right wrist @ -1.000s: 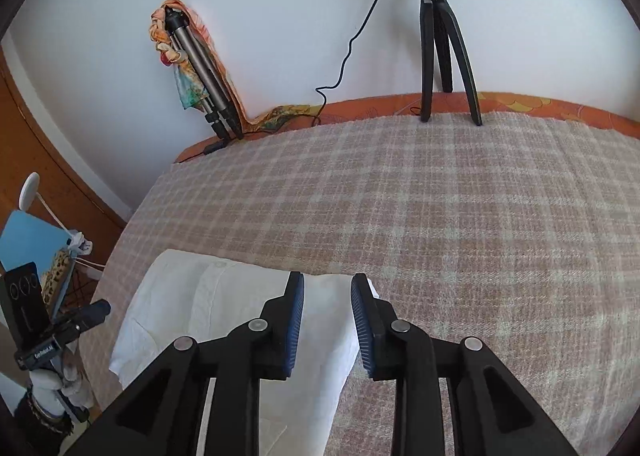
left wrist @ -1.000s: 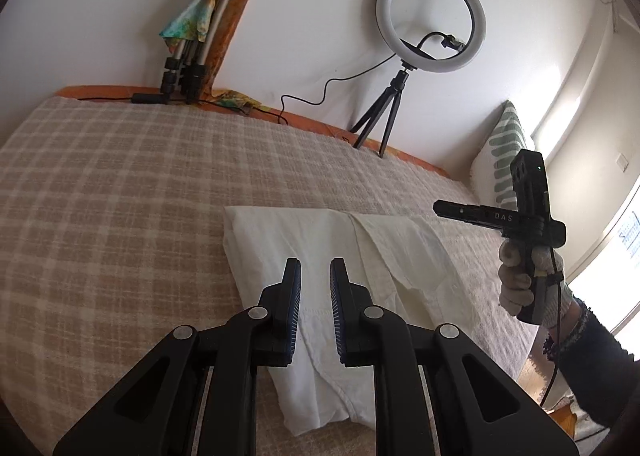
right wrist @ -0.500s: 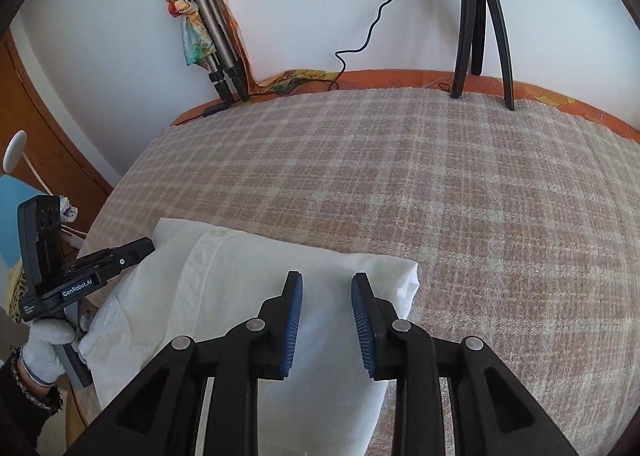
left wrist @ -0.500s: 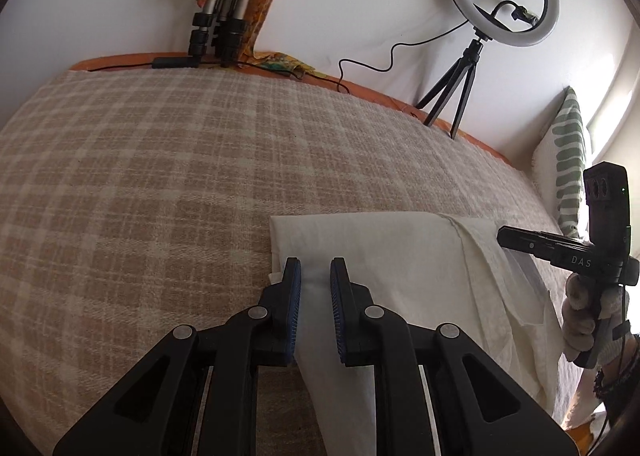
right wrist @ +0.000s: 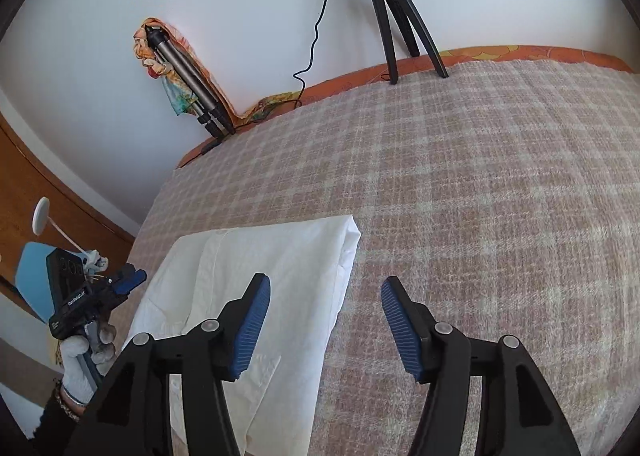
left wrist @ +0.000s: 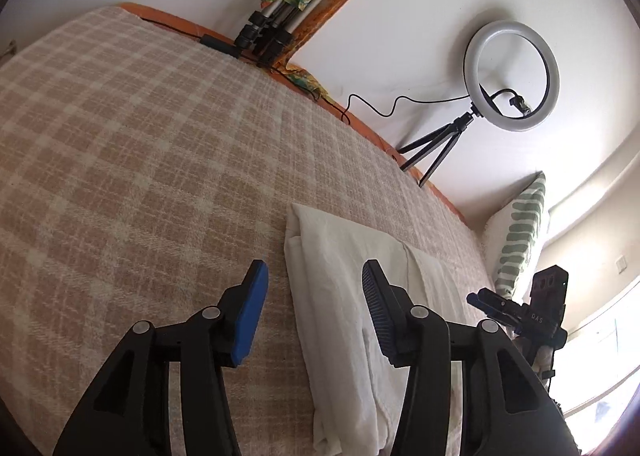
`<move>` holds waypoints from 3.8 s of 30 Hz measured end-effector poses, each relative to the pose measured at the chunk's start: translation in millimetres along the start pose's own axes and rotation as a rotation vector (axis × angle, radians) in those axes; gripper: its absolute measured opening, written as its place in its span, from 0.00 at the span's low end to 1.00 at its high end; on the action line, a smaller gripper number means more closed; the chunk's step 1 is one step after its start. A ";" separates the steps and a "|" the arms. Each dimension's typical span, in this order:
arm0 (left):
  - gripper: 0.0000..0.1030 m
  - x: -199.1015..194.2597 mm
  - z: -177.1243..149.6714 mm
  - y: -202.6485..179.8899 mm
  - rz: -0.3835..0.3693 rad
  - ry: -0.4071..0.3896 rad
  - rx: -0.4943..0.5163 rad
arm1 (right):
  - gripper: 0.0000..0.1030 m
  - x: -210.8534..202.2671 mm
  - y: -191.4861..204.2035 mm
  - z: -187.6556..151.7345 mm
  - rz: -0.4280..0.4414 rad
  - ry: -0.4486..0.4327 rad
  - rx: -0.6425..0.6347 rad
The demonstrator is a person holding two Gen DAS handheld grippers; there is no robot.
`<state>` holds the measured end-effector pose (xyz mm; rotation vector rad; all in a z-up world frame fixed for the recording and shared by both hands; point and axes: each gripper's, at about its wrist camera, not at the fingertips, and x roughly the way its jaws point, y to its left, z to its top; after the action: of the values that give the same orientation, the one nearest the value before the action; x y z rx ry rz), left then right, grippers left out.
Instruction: Fold small clothes
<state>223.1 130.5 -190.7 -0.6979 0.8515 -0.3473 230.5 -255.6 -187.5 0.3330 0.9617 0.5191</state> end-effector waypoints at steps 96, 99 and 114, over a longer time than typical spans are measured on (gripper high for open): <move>0.10 308.6 -12.9 -263.8 -0.041 0.143 0.517 | 0.07 -81.1 -193.7 128.2 -0.411 -0.183 -0.112; 0.10 310.0 -14.3 -265.5 -0.009 0.147 0.552 | 0.07 -74.0 -204.2 126.2 -0.438 -0.164 -0.098; 0.49 293.8 -20.2 -272.7 0.098 0.144 0.628 | 0.60 -93.7 -200.8 118.4 -0.573 -0.213 -0.051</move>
<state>387.4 -235.5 -179.6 -0.0482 0.8478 -0.5482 340.9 -479.2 -157.7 0.0546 0.7886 -0.0165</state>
